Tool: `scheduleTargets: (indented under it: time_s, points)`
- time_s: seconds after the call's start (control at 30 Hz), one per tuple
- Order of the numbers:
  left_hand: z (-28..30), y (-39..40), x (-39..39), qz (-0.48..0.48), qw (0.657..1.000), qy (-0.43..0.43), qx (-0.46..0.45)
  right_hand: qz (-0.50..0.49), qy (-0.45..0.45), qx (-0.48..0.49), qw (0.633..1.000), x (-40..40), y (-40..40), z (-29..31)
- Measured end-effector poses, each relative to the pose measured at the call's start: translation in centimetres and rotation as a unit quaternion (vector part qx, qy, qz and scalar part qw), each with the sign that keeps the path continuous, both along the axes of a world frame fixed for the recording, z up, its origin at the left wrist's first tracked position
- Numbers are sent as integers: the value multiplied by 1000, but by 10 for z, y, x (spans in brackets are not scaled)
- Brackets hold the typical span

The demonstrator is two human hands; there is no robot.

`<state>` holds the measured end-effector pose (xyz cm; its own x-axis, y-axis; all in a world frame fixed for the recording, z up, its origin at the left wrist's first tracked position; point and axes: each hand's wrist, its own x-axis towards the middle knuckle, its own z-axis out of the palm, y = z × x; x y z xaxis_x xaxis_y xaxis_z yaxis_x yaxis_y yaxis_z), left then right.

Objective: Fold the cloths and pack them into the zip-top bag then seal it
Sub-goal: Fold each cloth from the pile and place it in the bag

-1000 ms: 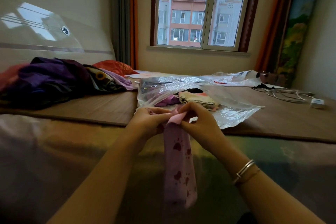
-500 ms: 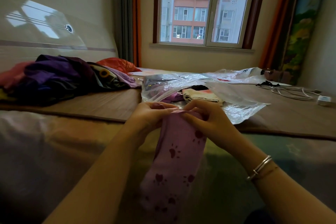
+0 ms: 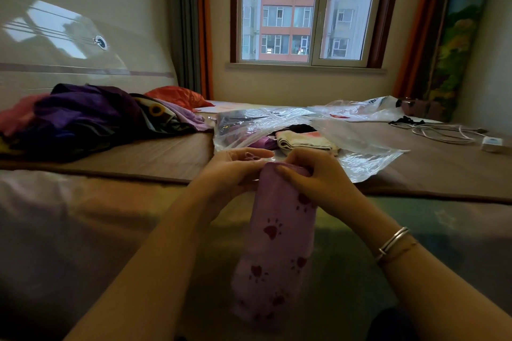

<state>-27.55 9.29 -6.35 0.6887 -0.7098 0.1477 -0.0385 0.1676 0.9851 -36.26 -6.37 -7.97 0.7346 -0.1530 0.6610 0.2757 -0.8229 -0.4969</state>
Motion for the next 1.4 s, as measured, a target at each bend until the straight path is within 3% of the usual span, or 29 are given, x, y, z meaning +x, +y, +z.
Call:
scheduleTargets:
  time_s: [0.2, 0.37, 0.57, 0.8, 0.87, 0.93, 0.97, 1.03, 1.07, 1.17, 1.23, 1.4]
  points:
    - [-2, -2, -2, -5, 998, -55, 7, -13, -13, -29, 999, -1, -2, 0]
    - [-4, 1, 6, 64, 993, -99, -3, -59, 37, -100, 993, -10, -13, -1]
    - [-4, 4, 6, 182, 949, -249, 58, -121, 60, -174, 976, -20, -17, 1]
    - [3, 2, -4, 118, 973, -196, 32, -196, 74, -208, 955, -16, -17, -2]
    - [5, 2, -5, 113, 979, -170, 18, -160, 70, -122, 977, -14, -18, -2]
    - [5, 3, -4, 103, 986, -132, -13, -77, 73, 53, 993, -12, -17, -2]
    - [6, 3, -5, 95, 989, -112, -34, -23, 92, 159, 983, -12, -14, -2]
    - [6, 4, -4, 82, 991, -79, -74, 63, 145, 355, 921, -10, -8, -9]
    - [6, 3, -3, 80, 991, -63, -92, 84, 176, 404, 894, -8, -7, -16]
    - [7, 4, 0, 89, 988, -26, -127, 98, 288, 387, 870, -3, 2, -34]
    - [8, 5, 4, 117, 985, -20, -128, 108, 317, 389, 858, -3, 7, -38]
    - [-1, 6, 21, 244, 970, 8, 8, 171, 250, 501, 811, -15, 5, -18]
